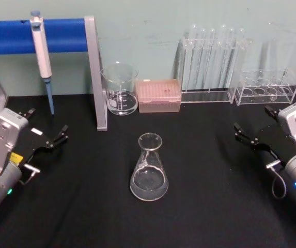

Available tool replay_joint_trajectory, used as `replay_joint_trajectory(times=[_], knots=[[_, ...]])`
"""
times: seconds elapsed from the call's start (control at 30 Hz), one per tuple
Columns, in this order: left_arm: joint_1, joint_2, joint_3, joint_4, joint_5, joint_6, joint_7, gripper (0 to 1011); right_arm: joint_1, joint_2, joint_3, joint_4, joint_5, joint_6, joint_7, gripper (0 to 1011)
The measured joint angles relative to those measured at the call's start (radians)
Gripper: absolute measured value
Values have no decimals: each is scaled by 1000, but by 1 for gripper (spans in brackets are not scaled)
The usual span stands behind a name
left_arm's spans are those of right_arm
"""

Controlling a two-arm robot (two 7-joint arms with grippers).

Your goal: Grasp the erlenmeyer flask with one hand, shake it three times, then place it back.

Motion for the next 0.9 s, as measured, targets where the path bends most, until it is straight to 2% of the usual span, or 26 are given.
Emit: replay_joint_trajectory(times=[0.9], knots=[[0,0,0,0,0,0,0,1001,-1,0,4,0,0,0,2,1003]])
